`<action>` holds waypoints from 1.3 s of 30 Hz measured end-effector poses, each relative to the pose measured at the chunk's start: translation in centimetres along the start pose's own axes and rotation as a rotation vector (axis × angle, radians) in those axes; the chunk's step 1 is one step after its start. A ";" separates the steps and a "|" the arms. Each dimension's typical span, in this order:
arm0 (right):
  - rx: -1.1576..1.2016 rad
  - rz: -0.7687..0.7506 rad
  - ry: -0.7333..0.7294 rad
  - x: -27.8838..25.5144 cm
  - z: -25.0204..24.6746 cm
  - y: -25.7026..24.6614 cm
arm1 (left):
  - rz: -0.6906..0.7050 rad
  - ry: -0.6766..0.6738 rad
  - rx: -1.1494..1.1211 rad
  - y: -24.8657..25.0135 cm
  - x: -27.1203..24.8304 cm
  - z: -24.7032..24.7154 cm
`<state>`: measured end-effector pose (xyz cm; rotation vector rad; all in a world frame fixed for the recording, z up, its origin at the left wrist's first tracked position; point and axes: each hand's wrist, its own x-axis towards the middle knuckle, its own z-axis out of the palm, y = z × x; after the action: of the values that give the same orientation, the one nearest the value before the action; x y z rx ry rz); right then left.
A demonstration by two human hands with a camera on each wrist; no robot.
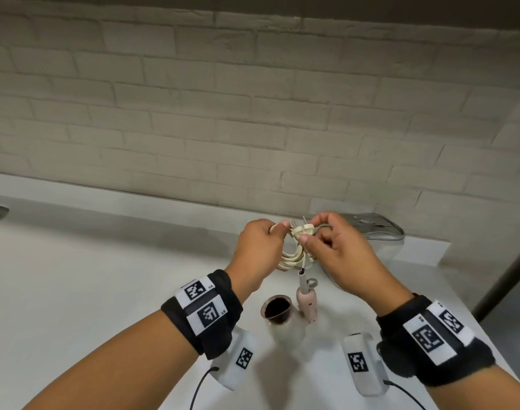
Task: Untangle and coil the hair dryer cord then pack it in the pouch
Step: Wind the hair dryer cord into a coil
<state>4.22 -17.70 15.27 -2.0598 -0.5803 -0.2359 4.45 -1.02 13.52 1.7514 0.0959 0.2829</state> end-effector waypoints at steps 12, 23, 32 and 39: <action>-0.681 -0.251 -0.261 0.1 -0.7 0.0 | -0.181 -0.255 -0.334 0.4 -0.9 -0.4; 0.001 0.120 0.012 0.2 -0.5 1.3 | 0.073 -0.268 -0.119 0.7 -0.4 -1.2; 0.691 0.501 -0.376 0.9 -0.7 3.0 | 0.269 -0.183 0.132 0.6 -1.4 -0.2; 0.256 0.460 -0.231 1.9 0.4 1.8 | 0.346 -0.195 0.281 0.6 -2.2 0.5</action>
<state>6.67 -17.57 14.45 -1.9189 -0.2424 0.3335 2.35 -2.07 13.70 2.0646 -0.3260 0.3601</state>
